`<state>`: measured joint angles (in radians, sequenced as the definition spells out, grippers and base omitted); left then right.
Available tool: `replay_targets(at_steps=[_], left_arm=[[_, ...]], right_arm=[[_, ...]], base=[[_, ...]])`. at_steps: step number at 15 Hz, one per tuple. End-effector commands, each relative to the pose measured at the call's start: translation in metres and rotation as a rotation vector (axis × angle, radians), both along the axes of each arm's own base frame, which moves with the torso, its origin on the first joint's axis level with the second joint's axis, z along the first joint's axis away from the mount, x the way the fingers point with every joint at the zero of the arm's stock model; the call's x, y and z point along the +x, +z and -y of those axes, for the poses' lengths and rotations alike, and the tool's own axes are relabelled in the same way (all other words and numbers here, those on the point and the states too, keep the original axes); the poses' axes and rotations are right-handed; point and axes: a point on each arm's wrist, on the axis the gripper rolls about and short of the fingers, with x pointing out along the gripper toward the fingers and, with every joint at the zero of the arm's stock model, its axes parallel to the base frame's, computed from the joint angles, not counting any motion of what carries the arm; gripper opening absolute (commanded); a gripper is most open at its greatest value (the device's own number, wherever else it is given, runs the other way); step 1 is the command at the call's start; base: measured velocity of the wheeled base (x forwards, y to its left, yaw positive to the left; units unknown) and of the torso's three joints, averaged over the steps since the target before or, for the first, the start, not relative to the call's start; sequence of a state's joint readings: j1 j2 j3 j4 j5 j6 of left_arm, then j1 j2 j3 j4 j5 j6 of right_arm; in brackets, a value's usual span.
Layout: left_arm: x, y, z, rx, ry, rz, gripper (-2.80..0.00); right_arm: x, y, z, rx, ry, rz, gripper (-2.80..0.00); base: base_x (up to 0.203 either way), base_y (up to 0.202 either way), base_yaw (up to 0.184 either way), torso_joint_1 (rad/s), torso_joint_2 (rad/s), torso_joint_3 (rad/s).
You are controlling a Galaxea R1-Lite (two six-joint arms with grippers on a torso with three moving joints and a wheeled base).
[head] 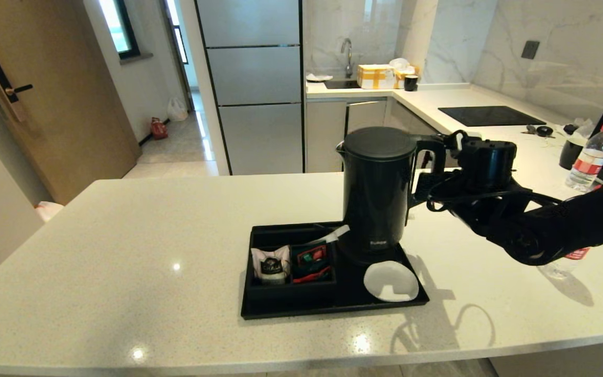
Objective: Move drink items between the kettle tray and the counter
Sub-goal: Pick up the kettle, then place it on the right
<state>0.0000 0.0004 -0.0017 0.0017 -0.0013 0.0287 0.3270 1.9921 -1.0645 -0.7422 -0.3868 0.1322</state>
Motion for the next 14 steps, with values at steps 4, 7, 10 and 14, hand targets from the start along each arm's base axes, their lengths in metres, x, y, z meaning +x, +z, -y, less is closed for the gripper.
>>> replay_targets(at_steps=[4, 7, 10, 14], left_arm=[[0.0, 0.0, 0.0, 0.0, 0.0, 0.0, -2.8], [0.0, 0.0, 0.0, 0.0, 0.0, 0.0, -2.8], [0.0, 0.0, 0.0, 0.0, 0.0, 0.0, -2.8], [0.0, 0.0, 0.0, 0.0, 0.0, 0.0, -2.8]], right_arm=[[0.001, 0.029, -0.002, 0.024, -0.005, 0.05, -2.8], [0.024, 0.02, 0.022, 0.01, -0.129, 0.026, -2.8], [0.039, -0.001, 0.043, 0.002, -0.188, -0.024, -2.8], [0.053, -0.02, 0.069, 0.005, -0.248, -0.059, -2.8]], base=[[0.0, 0.0, 0.0, 0.0, 0.0, 0.0], [0.0, 0.0, 0.0, 0.0, 0.0, 0.0], [0.0, 0.0, 0.0, 0.0, 0.0, 0.0], [0.0, 0.0, 0.0, 0.0, 0.0, 0.0]])
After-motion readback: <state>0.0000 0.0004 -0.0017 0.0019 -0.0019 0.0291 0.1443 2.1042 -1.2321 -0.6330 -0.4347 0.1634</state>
